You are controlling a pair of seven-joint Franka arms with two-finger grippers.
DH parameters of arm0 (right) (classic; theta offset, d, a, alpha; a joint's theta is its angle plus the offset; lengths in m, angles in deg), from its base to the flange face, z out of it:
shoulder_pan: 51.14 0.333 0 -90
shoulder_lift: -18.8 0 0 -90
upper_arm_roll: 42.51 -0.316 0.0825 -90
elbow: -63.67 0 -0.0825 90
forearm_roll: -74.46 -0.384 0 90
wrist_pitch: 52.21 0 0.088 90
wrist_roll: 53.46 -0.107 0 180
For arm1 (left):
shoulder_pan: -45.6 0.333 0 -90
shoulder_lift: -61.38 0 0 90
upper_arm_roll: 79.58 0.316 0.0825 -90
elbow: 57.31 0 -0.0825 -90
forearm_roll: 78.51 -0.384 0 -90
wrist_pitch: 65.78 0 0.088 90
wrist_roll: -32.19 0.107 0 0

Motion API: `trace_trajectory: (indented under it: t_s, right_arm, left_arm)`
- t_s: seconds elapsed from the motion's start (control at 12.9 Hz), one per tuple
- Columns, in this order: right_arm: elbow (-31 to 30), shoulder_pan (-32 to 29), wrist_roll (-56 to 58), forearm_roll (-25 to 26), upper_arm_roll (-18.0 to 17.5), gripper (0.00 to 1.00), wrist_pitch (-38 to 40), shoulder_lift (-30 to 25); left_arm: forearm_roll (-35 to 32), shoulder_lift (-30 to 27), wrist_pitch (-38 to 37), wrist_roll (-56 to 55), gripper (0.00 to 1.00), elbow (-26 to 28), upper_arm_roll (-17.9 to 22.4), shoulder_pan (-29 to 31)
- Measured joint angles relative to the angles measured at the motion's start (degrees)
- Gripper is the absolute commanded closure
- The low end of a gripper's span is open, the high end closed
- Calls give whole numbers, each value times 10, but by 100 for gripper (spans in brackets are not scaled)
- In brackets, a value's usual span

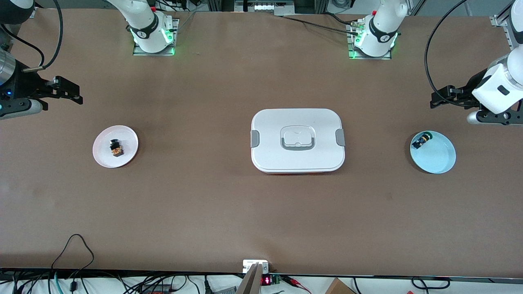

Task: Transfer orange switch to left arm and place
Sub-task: 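Move the right gripper toward the orange switch on the white plate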

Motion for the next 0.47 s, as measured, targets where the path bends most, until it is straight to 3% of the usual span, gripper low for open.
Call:
trace_trajectory:
  t_s: [0.47]
  right_arm:
    - [1,0,0,0,0,0,-5,0]
  left_arm:
    - [0,0,0,0,0,-15,-1,-2]
